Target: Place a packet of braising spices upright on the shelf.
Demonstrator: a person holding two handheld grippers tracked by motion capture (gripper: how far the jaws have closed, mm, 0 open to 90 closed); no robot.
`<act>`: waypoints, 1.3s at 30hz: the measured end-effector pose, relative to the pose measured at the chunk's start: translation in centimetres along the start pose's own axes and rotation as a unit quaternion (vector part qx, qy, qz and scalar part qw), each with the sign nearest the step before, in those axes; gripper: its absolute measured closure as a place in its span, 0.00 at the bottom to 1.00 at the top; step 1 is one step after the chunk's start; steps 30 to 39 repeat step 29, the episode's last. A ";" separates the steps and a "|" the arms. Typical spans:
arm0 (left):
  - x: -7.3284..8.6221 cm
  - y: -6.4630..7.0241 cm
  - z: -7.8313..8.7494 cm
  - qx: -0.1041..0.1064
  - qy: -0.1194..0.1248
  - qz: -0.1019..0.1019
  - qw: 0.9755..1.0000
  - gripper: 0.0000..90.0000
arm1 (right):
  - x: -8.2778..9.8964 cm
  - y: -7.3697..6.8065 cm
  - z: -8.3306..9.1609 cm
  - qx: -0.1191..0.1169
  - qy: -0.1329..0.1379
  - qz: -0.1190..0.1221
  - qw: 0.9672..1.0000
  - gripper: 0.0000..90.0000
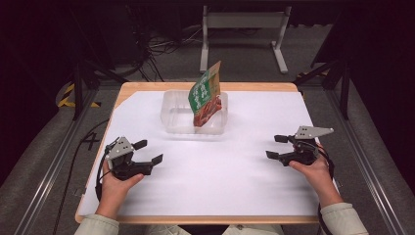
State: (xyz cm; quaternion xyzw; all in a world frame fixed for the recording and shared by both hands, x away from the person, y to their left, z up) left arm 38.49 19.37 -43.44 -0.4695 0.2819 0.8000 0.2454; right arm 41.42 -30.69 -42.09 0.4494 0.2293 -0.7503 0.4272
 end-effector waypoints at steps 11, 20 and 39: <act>2.0 -0.4 -1.3 -0.020 -0.035 -0.022 0.999 0.21 | 2.0 0.2 -1.3 0.001 -0.008 -0.025 1.000 0.25; 2.3 -0.4 -1.8 -0.020 -0.060 -0.015 0.998 0.20 | 2.7 0.4 -1.6 0.002 -0.020 -0.032 0.999 0.25; 2.0 -0.1 -1.7 -0.022 -0.063 -0.008 0.998 0.20 | 2.9 0.4 -1.5 0.009 -0.026 -0.026 0.999 0.26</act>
Point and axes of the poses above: each handheld gripper's, and its own axes: z roughly backward along the jaws, x roughly out of its underside, y roughly to its right, the point moved 3 cm from there along -z, roughly forward along the jaws, and after that the axes turned 8 degrees about z, right-handed, at the moved point
